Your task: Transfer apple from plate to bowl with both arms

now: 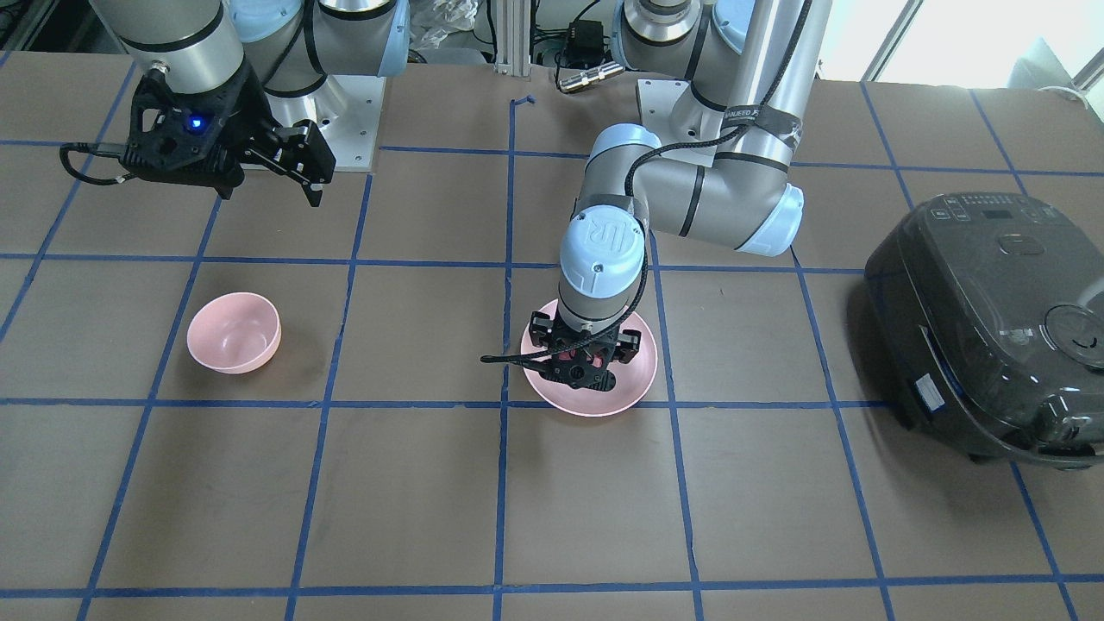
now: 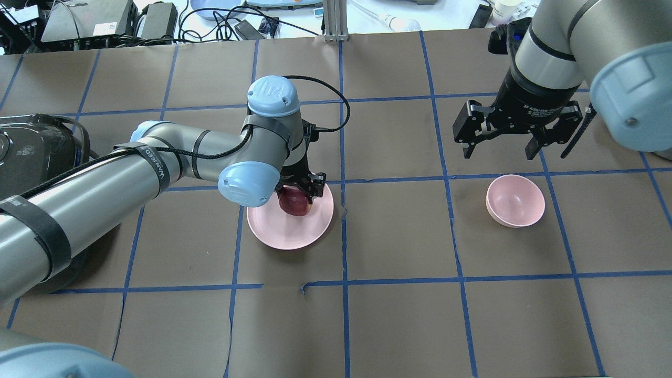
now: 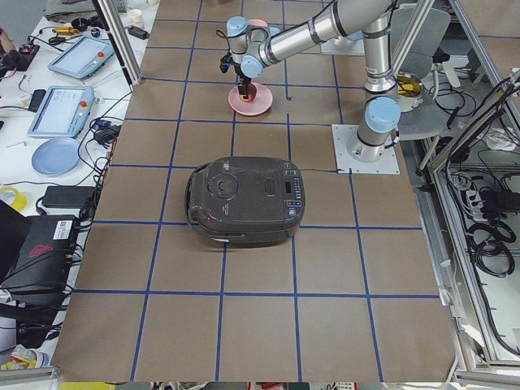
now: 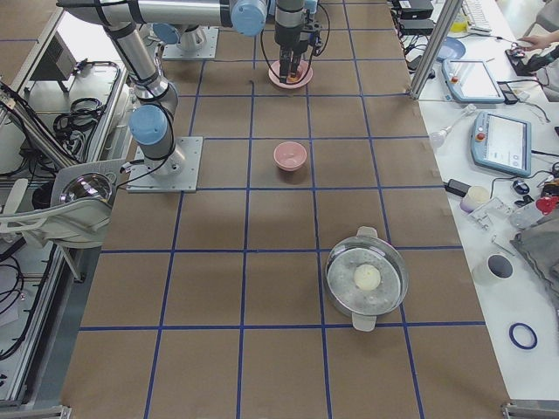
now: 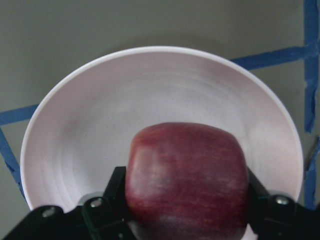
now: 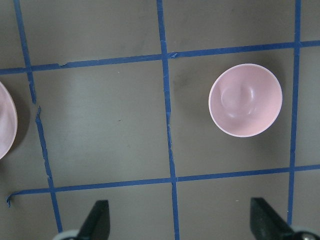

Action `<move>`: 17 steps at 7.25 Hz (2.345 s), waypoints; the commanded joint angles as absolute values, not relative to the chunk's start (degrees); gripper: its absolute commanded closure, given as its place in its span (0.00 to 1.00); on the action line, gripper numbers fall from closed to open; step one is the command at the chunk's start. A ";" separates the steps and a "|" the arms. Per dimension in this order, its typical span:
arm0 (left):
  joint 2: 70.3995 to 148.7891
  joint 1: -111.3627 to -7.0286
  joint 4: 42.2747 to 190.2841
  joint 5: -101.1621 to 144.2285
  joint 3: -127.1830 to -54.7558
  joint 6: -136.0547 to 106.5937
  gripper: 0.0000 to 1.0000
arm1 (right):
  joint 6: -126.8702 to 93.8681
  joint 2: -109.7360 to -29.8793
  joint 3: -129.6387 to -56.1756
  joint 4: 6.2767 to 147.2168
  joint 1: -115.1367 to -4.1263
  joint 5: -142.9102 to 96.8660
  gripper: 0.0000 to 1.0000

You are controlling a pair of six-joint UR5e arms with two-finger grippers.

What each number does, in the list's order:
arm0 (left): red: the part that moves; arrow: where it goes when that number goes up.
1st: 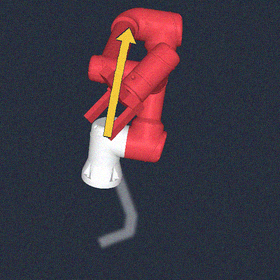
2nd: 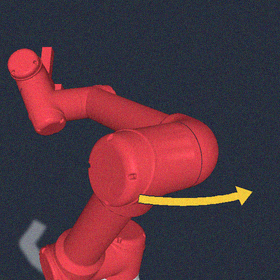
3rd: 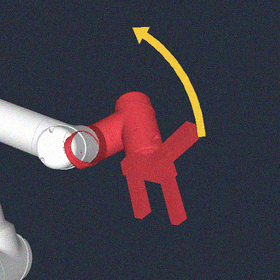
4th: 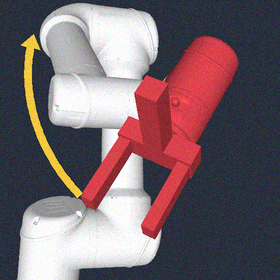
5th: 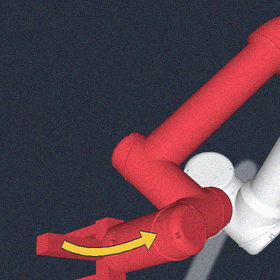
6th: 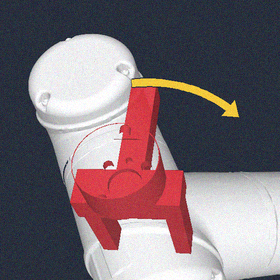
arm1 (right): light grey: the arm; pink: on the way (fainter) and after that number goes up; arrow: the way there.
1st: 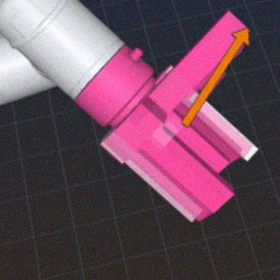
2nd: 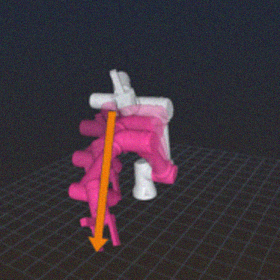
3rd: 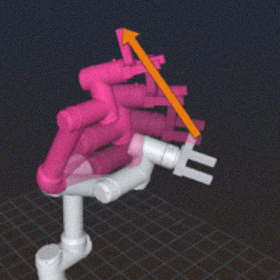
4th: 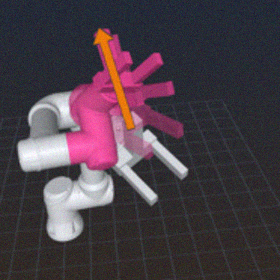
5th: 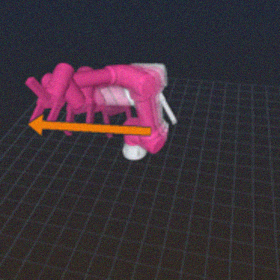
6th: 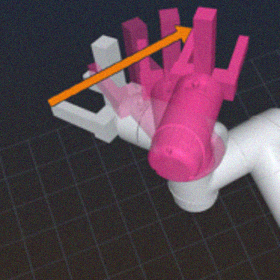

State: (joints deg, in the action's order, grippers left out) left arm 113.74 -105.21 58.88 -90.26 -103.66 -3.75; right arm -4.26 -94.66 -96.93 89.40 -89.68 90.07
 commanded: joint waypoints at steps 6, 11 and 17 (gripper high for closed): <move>110.39 -107.13 59.50 -89.56 -96.24 -22.90 0.85 | 14.22 -83.07 -102.46 99.97 -71.72 88.86 0.00; 111.00 -114.86 62.49 -89.47 -89.83 -44.09 0.85 | 19.25 -75.77 -113.47 113.99 -70.58 89.30 0.00; 111.80 -115.84 62.49 -89.47 -89.91 -47.37 0.85 | 18.20 -73.74 -115.48 116.28 -69.87 89.82 0.87</move>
State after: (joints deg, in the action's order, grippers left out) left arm 111.72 -115.86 62.49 -89.46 -89.86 -47.52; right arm 18.61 -74.06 -114.54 116.28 -69.90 89.34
